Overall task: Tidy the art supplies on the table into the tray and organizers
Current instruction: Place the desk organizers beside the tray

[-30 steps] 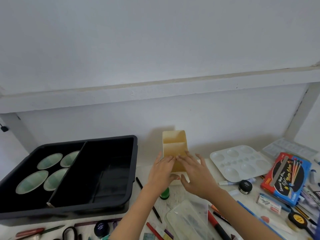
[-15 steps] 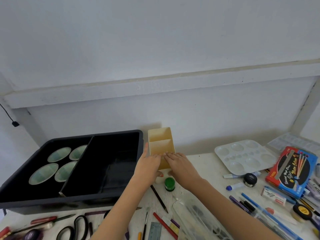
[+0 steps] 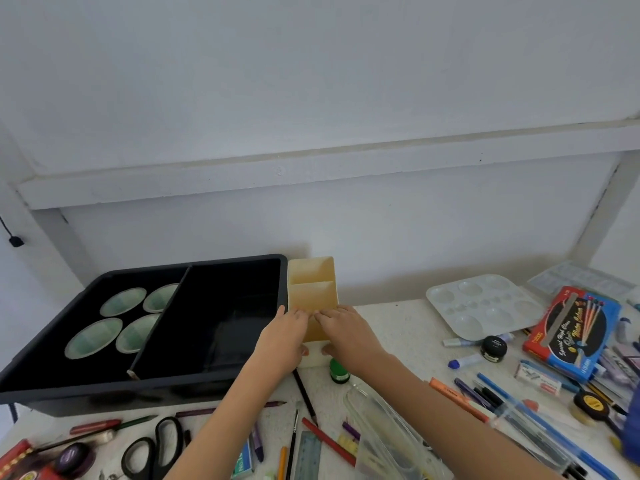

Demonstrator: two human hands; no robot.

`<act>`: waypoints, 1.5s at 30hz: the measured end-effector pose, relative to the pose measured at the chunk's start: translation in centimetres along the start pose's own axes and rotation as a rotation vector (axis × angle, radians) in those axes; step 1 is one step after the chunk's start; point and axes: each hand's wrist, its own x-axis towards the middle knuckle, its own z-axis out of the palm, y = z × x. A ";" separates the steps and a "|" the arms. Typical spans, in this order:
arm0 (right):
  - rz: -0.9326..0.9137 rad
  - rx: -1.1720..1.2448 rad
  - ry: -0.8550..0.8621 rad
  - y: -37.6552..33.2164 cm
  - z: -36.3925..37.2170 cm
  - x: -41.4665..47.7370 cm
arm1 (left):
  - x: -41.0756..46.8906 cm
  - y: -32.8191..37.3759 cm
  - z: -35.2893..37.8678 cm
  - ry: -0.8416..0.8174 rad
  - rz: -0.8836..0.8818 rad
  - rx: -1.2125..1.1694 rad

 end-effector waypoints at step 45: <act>1.274 0.378 0.963 21.1 -10.6 -49.8 | -6.7 49.9 -3.6 0.076 0.470 -1.073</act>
